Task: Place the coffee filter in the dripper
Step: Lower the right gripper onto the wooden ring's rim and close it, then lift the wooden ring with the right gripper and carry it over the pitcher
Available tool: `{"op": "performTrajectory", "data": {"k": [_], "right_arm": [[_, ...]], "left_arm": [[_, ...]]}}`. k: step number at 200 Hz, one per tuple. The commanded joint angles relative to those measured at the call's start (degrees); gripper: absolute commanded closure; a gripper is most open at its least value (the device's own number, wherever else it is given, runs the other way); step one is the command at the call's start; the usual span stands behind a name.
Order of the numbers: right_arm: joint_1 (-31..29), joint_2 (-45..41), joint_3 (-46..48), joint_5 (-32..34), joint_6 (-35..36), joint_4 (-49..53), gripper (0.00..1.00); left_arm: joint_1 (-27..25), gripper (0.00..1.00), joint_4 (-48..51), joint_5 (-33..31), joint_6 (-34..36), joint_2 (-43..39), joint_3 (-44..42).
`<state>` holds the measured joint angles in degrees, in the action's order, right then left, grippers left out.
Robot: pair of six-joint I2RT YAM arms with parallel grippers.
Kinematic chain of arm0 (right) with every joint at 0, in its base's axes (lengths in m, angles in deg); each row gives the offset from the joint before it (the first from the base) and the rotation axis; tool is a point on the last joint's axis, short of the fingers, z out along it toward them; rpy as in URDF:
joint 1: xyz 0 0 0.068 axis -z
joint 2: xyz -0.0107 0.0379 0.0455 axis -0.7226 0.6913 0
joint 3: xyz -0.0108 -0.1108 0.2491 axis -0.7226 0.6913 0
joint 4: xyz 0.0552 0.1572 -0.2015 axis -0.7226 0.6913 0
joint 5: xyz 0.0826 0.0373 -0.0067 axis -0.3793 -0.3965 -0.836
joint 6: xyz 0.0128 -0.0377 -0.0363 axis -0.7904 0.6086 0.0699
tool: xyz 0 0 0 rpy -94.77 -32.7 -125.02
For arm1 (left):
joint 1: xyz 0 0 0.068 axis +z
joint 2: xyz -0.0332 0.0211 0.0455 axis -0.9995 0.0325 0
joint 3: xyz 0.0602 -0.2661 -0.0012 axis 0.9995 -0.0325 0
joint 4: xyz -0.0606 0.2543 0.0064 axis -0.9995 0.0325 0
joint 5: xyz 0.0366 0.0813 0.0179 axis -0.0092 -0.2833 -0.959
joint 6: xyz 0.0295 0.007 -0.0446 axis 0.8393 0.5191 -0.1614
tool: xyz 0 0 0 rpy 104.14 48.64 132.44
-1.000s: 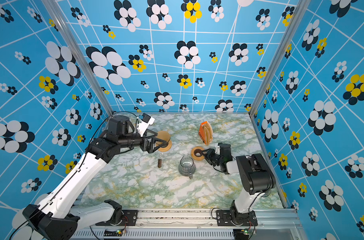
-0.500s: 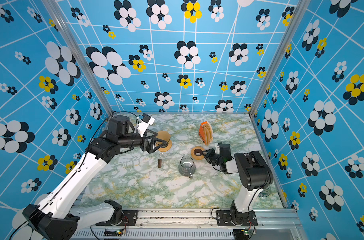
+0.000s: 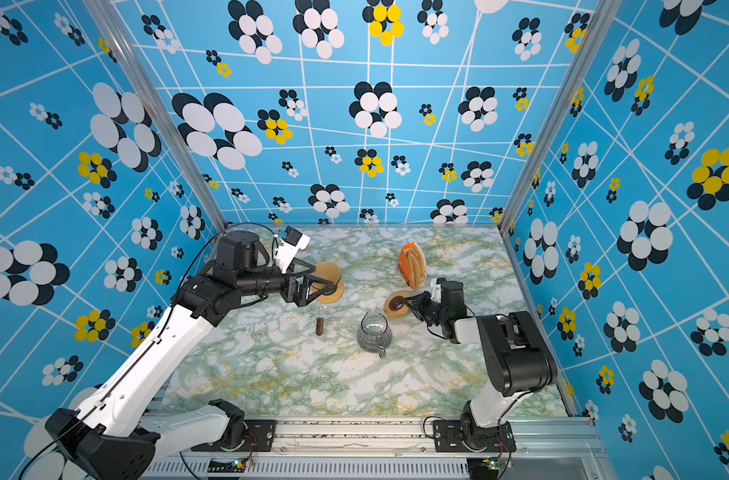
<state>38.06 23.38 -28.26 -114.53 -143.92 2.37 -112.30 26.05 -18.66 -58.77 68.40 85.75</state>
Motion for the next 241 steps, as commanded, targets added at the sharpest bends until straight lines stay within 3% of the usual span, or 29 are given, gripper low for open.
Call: {"op": "performTrajectory", "data": {"k": [1, 78, 113, 193, 241], "right_arm": [[0.21, -3.34, -1.8, 2.49, 4.11, 9.17, 0.86], [0.21, -18.99, -5.31, 4.44, 12.59, 28.48, 0.88], [0.22, -24.4, -6.64, 1.78, 14.28, 34.12, 0.88], [0.21, -34.03, -7.65, -5.43, 14.2, 38.23, 0.86], [0.22, -34.29, -5.31, -14.42, 6.85, 29.34, 0.85]], "left_arm": [[-0.62, 0.01, 0.54, -0.06, 1.11, -0.37, 1.33], [-3.68, 0.01, 1.07, -2.18, 1.75, 0.46, 1.44], [-6.03, 0.01, 0.2, -5.29, -2.72, -0.58, -1.45], [-17.85, 0.01, -9.66, -19.15, -15.37, -4.13, -14.72], [-24.21, 0.01, -16.51, -27.73, -20.11, -6.13, -22.73]]}}
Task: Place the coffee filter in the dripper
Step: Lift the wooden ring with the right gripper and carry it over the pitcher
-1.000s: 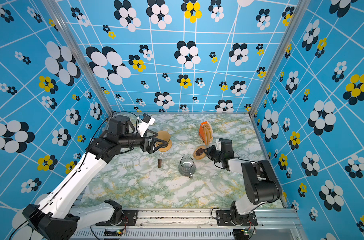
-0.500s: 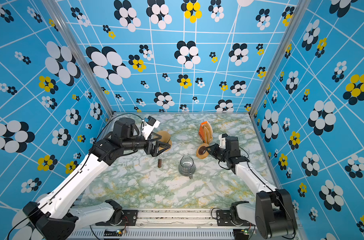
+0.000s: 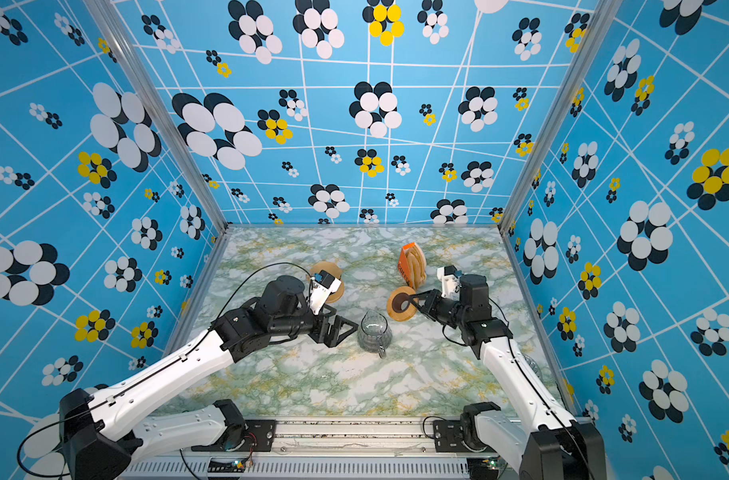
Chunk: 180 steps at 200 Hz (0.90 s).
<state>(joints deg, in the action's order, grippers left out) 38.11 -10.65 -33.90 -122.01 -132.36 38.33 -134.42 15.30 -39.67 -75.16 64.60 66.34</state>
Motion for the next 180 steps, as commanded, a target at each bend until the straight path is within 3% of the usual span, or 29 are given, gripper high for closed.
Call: {"op": "performTrajectory", "data": {"k": [1, 39, 110, 180], "right_arm": [[0.17, -0.19, 0.45, -7.1, -4.99, -6.77, 0.85], [-0.26, 2.07, 4.09, -11.01, -12.13, -17.9, 0.85], [-6.0, 8.18, 5.6, -11.53, -12.85, -21.55, 0.85], [-7.71, 13.95, 7.04, -11.56, -13.82, -25.69, 0.85]], "left_arm": [[-2.21, 0.01, -5.93, -7.0, -3.79, -2.39, -3.5], [-3.03, 0.01, -10.64, -8.81, -6.44, -4.96, -9.12], [-2.96, 0.01, -12.16, -6.05, -6.0, -4.67, -11.16], [-2.94, 0.01, -12.43, -5.62, -5.37, -3.7, -10.36]]}}
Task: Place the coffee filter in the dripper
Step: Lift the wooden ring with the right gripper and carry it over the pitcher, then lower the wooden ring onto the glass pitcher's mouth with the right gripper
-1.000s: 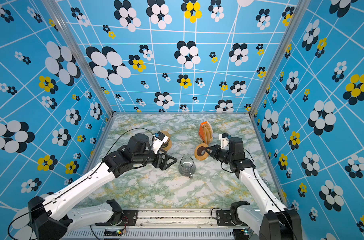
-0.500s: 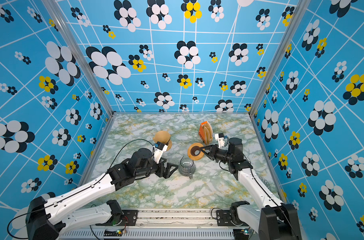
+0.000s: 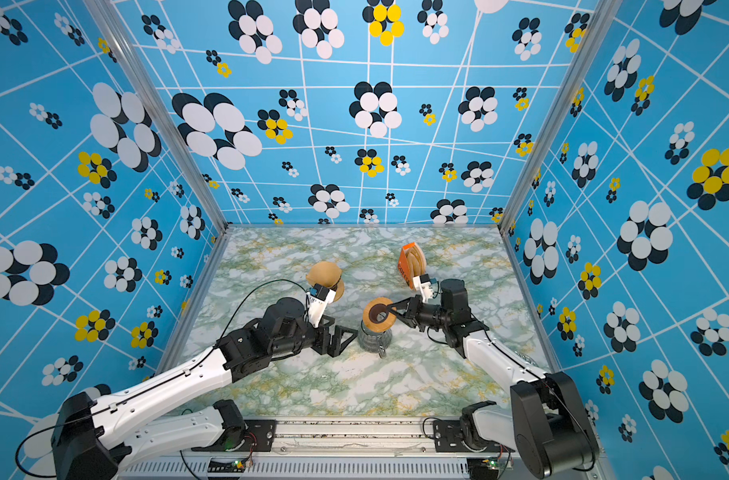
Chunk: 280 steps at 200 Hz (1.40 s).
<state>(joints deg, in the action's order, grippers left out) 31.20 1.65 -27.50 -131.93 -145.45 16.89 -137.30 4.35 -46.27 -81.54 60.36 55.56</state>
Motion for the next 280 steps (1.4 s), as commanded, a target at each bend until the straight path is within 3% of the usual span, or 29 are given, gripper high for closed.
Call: {"op": "performTrajectory", "data": {"k": [1, 182, 280], "right_arm": [[-0.82, 1.68, 0.66, -1.63, -0.72, -4.32, 0.85], [-1.6, 8.5, 2.47, -2.14, -2.19, -10.3, 0.84], [-1.61, 7.89, 1.65, -0.51, -0.7, -6.61, 0.74]], "left_arm": [[-0.05, 0.01, -1.48, 1.04, 0.98, 0.59, 0.41], [-0.06, 0.01, -0.87, 1.56, 1.5, 2.25, 1.46], [0.03, 0.01, 0.01, 1.6, 2.18, 2.59, 1.99]]}}
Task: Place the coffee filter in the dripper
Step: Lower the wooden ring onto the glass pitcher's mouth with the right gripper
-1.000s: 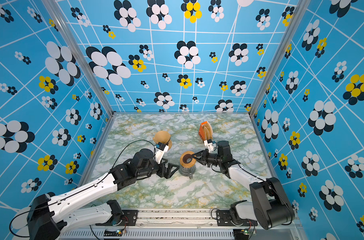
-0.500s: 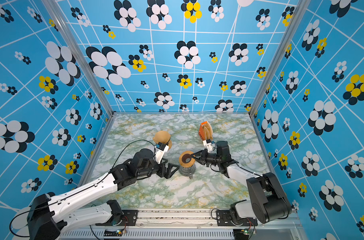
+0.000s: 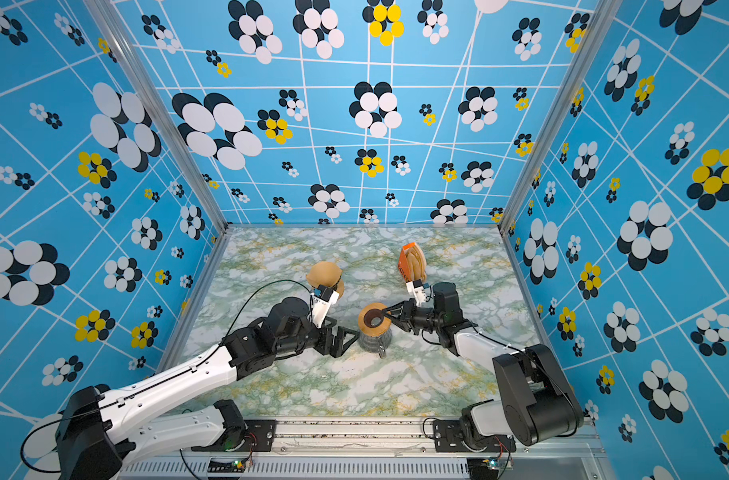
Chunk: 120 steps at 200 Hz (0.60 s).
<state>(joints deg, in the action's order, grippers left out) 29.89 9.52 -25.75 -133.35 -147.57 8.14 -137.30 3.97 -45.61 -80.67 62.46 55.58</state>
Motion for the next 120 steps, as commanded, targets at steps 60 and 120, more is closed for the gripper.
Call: {"op": "performTrajectory", "data": {"k": [60, 120], "right_arm": [[-0.1, -1.01, -0.69, 1.71, 3.22, 5.44, 0.69], [0.18, -1.85, -0.81, 2.38, 5.08, 8.86, 0.62]], "left_arm": [[0.04, 0.01, -0.06, 0.64, 1.16, 0.36, 1.01], [0.09, 0.01, -0.14, 0.47, 1.04, 0.19, 0.74]]}}
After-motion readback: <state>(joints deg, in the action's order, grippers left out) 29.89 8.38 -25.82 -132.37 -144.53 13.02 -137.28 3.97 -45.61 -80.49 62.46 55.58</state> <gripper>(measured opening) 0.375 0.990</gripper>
